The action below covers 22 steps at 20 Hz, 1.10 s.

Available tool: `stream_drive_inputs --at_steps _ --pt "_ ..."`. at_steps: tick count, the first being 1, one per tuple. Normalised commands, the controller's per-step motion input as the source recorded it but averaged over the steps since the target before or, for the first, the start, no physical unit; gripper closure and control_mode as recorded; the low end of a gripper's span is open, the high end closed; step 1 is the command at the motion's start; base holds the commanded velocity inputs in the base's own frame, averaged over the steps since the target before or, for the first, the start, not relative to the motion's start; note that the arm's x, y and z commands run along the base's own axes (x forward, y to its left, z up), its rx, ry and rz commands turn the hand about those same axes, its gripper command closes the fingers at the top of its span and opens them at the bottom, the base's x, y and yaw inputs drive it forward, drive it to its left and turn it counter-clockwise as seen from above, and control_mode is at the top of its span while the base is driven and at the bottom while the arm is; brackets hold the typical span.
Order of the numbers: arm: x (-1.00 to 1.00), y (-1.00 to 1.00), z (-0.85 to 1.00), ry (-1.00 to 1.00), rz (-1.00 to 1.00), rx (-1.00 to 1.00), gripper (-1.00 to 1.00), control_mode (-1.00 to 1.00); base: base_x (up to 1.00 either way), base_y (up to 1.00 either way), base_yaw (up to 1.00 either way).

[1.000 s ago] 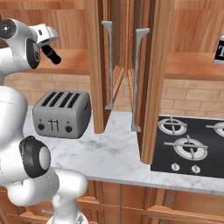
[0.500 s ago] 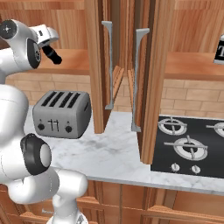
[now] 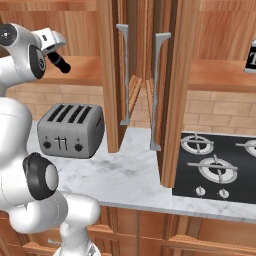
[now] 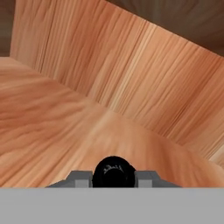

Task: Sort all alcoholic drinks to one cabinet, and non-alcoholic drinks to the other.

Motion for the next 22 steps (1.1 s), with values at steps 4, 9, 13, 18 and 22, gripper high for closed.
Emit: stream_drive_inputs --at_steps 4,9,13,18,22 --pt "0.15 0.0 -0.06 0.0 0.01 0.0 1.0 -1.0 0.0 0.0 0.0" --pt "0.22 -0.02 0.0 0.0 0.01 0.0 1.0 -1.0 0.0 0.0 0.0" --pt "0.23 -0.01 0.0 0.0 0.02 0.0 -1.0 -1.0 0.0 0.0 0.0" --pt "0.22 -0.04 0.0 0.0 0.02 0.01 -1.0 -1.0 0.0 0.0 0.0" --pt "0.16 -0.07 -0.01 0.0 0.02 0.01 -1.0 -1.0 0.0 0.0 0.0"
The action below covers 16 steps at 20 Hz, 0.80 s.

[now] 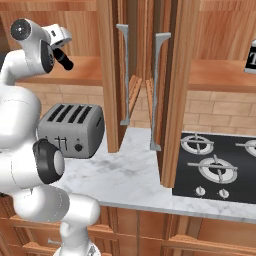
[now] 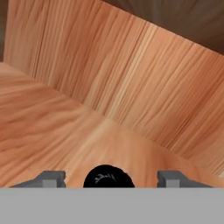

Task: Sort all alcoholic drinks to one cabinet, and non-alcoholic drinks to the other.

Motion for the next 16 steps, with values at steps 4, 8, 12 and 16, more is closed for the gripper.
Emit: stream_drive_inputs --at_steps 4,8,12,16 --pt "0.18 -0.02 -0.03 0.0 0.02 0.0 -1.0 -1.0 0.0 0.0 0.0" --pt "0.19 0.0 -0.06 0.0 0.01 0.0 -1.0 -1.0 0.0 0.0 0.0" --pt "0.17 0.0 -0.09 0.0 0.02 0.0 -1.0 -1.0 0.0 0.0 0.0" --pt "0.16 0.0 -0.11 0.0 0.01 0.0 -1.0 -1.0 0.0 0.0 0.0"
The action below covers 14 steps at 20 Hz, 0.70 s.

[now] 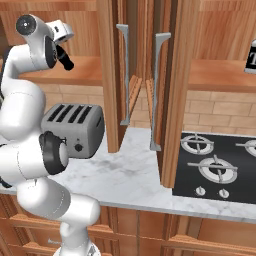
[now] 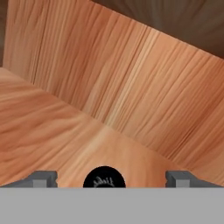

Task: Sort all alcoholic drinks to one cabinet, and non-alcoholic drinks to the other.

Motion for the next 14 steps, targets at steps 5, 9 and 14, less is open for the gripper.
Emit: stream_drive_inputs --at_steps 5,9,14 --pt "0.04 -0.09 -0.11 -0.01 0.0 0.0 -1.0 -1.0 0.0 0.0 0.0" --pt "0.03 -0.14 -0.1 -0.02 0.0 0.0 -1.0 -1.0 0.0 0.0 0.0" --pt "0.05 -0.08 -0.07 -0.02 0.0 0.0 -1.0 -1.0 0.0 0.0 0.0"
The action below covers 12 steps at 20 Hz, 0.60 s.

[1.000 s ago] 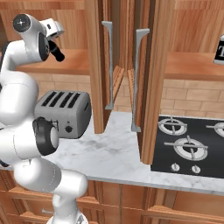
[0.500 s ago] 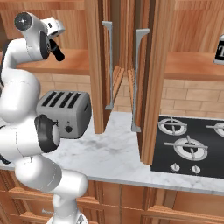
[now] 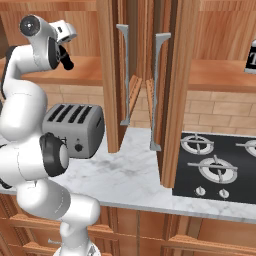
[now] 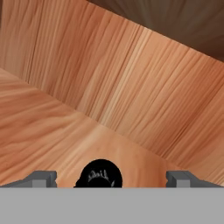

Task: Sort all alcoholic drinks to one cabinet, and non-alcoholic drinks to the other.

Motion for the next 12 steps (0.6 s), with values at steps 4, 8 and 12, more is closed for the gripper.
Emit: stream_drive_inputs --at_steps 4,8,12 --pt "0.12 0.0 -0.05 -0.01 0.0 0.0 -1.0 -1.0 0.0 0.0 0.0" --pt "0.2 0.0 -0.02 0.0 0.0 0.0 -1.0 -1.0 0.0 0.0 0.0" --pt "0.15 0.0 -0.02 0.0 0.0 0.0 -1.0 -1.0 0.0 0.0 0.0"
